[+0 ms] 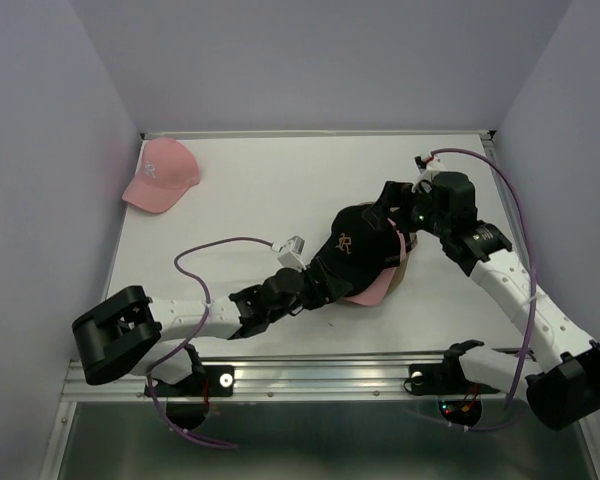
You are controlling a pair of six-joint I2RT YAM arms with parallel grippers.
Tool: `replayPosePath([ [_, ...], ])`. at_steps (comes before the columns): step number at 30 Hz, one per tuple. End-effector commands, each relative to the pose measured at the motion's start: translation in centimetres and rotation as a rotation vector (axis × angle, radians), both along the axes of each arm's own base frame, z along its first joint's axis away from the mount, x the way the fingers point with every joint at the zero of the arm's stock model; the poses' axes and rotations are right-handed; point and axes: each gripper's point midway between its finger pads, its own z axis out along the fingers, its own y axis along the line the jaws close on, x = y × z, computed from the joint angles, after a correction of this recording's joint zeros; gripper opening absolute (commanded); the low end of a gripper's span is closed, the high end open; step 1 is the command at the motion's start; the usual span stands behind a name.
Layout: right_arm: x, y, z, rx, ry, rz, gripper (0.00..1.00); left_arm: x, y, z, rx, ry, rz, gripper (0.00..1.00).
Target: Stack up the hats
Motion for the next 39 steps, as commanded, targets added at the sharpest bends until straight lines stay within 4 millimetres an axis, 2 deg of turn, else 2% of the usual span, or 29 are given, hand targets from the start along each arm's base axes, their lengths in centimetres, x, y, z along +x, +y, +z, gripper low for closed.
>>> replayPosePath([
  [1,-1.0,2.2,2.7,0.039,-0.100,0.137,1.00,-0.1,-0.2,2.2,0.032,-0.058,-0.034,0.77],
  [9,-2.8,5.3,4.1,0.106,-0.117,0.297,1.00,-0.2,0.9,2.0,0.132,-0.053,-0.030,0.80],
  [13,-3.1,6.6,3.8,0.138,-0.092,0.354,1.00,-0.1,2.4,1.8,0.203,-0.063,-0.014,0.80],
  [17,-4.0,8.8,2.8,0.189,-0.038,0.445,1.00,0.4,4.2,3.0,0.225,-0.088,0.052,0.82],
  [19,-3.8,9.1,2.0,0.176,-0.023,0.440,1.00,0.6,5.0,3.6,0.230,-0.098,0.076,0.83],
  [21,-3.3,8.9,0.8,0.159,0.006,0.415,1.00,0.7,5.6,4.1,0.230,-0.098,0.103,0.83],
  [25,-2.0,7.8,-2.8,0.092,0.087,0.303,1.00,1.9,8.4,4.9,0.266,-0.089,0.232,0.83],
  [28,-2.0,6.6,-5.7,0.037,0.151,0.240,1.00,2.9,10.0,6.0,0.279,-0.092,0.319,0.84],
  [29,-2.1,6.3,-6.3,0.025,0.162,0.227,1.00,3.1,10.3,6.3,0.282,-0.093,0.340,0.98],
  [30,-2.6,5.9,-7.6,0.012,0.188,0.217,1.00,3.5,10.8,6.6,0.283,-0.089,0.369,0.99],
  [34,-4.1,5.6,-9.3,0.008,0.234,0.239,1.00,5.1,12.5,7.6,0.287,-0.077,0.444,0.99],
  [37,-4.6,5.4,-9.6,0.009,0.240,0.241,1.00,6.0,13.4,7.8,0.271,-0.063,0.468,0.99],
  [39,-4.6,5.1,-9.4,0.003,0.226,0.230,1.00,7.2,14.9,7.9,0.262,-0.050,0.515,0.99],
])
